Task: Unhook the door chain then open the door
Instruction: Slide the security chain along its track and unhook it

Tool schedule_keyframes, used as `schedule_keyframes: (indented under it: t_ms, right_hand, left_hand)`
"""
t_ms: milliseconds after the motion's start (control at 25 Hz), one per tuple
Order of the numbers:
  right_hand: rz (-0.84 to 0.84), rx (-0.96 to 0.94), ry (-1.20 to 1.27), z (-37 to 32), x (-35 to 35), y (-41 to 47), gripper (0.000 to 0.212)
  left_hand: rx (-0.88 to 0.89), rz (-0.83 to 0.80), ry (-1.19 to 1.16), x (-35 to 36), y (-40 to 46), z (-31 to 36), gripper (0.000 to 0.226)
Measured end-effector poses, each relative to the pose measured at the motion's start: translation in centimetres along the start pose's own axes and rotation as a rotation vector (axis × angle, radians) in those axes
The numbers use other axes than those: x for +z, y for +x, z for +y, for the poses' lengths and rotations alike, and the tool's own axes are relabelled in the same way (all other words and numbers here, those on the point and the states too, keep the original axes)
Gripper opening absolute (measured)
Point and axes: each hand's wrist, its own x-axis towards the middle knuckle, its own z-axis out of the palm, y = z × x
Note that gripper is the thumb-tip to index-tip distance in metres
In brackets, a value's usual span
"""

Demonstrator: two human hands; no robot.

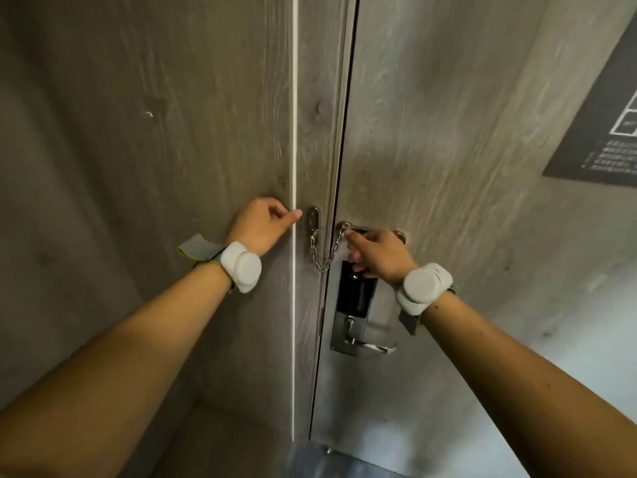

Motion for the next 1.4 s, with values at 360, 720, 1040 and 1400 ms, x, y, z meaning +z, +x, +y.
schedule_keyframes:
  t_ms: [360,720,1040,1400]
  right_hand:
    - [0.205,0.188,0.191,-1.2,3.3,2.4,0.031]
    - [0.218,0.26,0.383,-0.7,2.1,1.7,0.023]
    - [0.321,0.251,0.425,0.9,-0.9,-0.1,0.021]
    - [0.364,0.279,0.506,1.8,-2.7,-1.0,0.023]
  left_hand:
    - [0.106,-0.049,0.296,-1.7,4.2,0.6,0.038]
    - [0.139,-0.072,0.283,-1.8,4.7,0.1,0.037]
    - [0.187,-0.05,0.251,-1.8,4.3,-0.2,0.039]
    - [0.192,-0.048,0.221,-1.6,4.2,-0.4,0.037]
